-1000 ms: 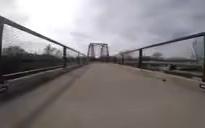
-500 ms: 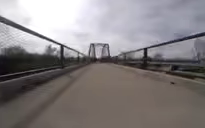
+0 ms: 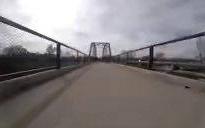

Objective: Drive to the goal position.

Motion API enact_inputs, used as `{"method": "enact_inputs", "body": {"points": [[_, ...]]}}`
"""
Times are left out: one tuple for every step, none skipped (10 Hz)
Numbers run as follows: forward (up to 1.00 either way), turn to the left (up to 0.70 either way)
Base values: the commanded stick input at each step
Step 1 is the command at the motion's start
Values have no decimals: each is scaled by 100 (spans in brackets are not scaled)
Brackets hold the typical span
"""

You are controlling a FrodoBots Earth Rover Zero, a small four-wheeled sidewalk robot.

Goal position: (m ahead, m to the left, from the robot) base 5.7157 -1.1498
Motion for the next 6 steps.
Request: {"method": "enact_inputs", "body": {"points": [[100,0],[100,0],[100,0],[100,0],[100,0],[100,0]]}}
